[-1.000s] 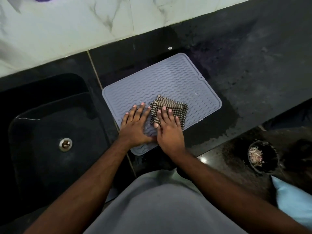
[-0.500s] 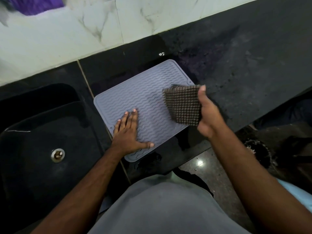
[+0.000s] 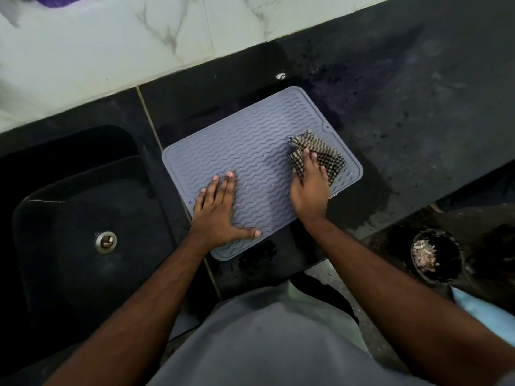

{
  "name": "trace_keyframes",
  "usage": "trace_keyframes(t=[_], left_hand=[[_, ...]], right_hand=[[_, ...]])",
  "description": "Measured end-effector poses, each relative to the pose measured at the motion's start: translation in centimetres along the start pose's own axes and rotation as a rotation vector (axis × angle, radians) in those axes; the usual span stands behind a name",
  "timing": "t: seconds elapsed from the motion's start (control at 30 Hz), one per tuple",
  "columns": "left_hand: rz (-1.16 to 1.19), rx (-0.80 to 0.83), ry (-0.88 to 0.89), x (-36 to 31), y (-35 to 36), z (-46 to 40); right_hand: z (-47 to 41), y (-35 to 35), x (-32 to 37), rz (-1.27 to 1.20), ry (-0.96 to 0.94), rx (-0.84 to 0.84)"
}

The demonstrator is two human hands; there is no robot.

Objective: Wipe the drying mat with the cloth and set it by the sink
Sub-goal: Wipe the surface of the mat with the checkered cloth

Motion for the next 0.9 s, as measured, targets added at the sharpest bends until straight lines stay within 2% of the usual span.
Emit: trace_keyframes(t=[0.13,0.4,0.47,0.6,0.63,0.7,0.77,0.83,0.9], left_hand=[[-0.006,-0.015,0.0,0.0,0.1,-0.1],[0.011,-0.038,-0.001,0.2,0.4,-0.1],[0.052,-0.065,0.024,0.4,0.5,0.1],[0.254,-0.107,0.075,0.9,0.3,0.6],[0.321,-0.11,0.097,1.0,0.1,0.6],[0.391,-0.101,0.122,1.5,-0.4,0.6],[0.31,-0.109,0.127,2.2,-1.0,0.8],[0.152,-0.15,0.12,2.8,-1.4,1.1],[0.045,-0.153,0.079,3.5,-1.5,1.6]], right_hand=[[2.2,0.4,1.9,0.011,-0.062,0.059],[7.2,2.7,5.9,-0.182,0.086,0.405],[7.9,3.1,6.4,-0.404,0.225,0.504],[6.2,-0.2,6.2,-1.07,0.628,0.544],[5.5,-1.5,6.0,-1.176,0.673,0.545],[3.9,-4.1,5.3,-1.308,0.649,0.478],[2.1,-6.1,4.9,-1.382,0.599,0.378],[0.3,-7.3,4.6,-1.306,0.511,0.223],[-0.9,-7.8,4.6,-1.007,0.325,0.067]])
Point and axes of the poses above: each hand's wrist, its own z-axis away from the middle knuckle, its own y-axis out of the palm, x = y × z, the point moved 1 cm from there along -z, towards the middle knuckle, and after that the axes turned 6 degrees about -y, right-handed, at the moved point
